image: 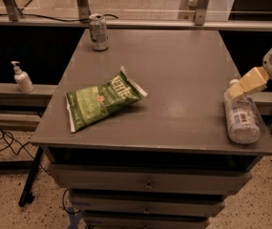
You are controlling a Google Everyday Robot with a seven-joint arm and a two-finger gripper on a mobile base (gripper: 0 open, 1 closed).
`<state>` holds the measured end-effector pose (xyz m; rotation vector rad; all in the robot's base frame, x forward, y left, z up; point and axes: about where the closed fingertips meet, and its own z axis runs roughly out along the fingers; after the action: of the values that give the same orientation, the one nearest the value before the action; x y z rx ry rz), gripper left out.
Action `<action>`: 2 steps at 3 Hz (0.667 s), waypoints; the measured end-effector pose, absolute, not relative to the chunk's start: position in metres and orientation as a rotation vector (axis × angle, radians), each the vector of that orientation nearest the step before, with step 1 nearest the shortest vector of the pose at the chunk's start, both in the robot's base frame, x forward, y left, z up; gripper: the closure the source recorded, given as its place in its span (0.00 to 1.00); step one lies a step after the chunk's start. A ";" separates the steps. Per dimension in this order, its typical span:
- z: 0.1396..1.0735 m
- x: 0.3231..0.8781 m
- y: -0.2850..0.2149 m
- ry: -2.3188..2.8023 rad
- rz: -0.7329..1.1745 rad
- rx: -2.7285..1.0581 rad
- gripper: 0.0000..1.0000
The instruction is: Place blue plastic bottle upright
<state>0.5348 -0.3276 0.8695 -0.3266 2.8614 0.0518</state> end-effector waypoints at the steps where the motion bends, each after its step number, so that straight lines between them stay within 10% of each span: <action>1: 0.866 0.552 -0.321 2.900 0.095 -0.260 0.00; 2: 0.865 0.562 -0.306 2.929 0.142 -0.226 0.00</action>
Offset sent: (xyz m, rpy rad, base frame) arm 0.0365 0.0390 -0.0028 0.0987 0.1062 -0.0903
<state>0.5615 -0.3058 0.8647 -0.2257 2.9290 0.1423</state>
